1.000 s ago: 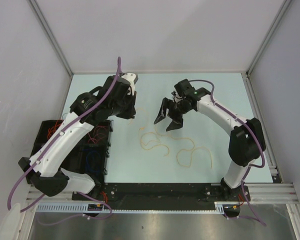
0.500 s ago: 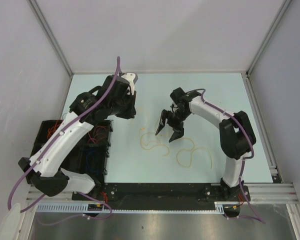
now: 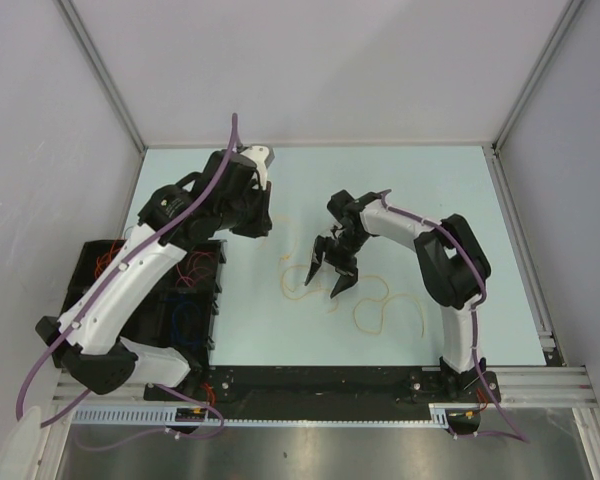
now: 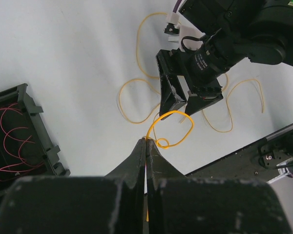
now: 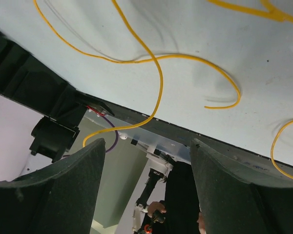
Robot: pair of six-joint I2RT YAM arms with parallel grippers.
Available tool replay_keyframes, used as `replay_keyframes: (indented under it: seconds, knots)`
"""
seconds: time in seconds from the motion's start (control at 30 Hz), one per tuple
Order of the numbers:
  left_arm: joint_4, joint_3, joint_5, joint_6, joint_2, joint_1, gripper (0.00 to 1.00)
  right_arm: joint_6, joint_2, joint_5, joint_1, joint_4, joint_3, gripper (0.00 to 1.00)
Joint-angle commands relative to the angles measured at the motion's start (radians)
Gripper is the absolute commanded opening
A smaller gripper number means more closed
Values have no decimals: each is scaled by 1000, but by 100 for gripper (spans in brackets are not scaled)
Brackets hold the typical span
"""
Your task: Untangle the cables
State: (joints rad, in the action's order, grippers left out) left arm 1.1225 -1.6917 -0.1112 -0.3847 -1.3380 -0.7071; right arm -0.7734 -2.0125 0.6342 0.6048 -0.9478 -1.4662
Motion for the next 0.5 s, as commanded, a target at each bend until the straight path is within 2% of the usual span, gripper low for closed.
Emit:
replay_keyframes:
  seconds: [0.0, 0.1, 0.47]
  knots:
    - [-30, 6, 21, -3, 46, 14, 0, -13, -23, -5, 1, -5, -51, 73]
    - [-33, 6, 22, 0, 49, 17, 0, -13, -38, -21, 1, -11, -72, 69]
    - [-33, 6, 30, 1, 59, 24, 0, -21, -48, -87, -13, -31, -132, 70]
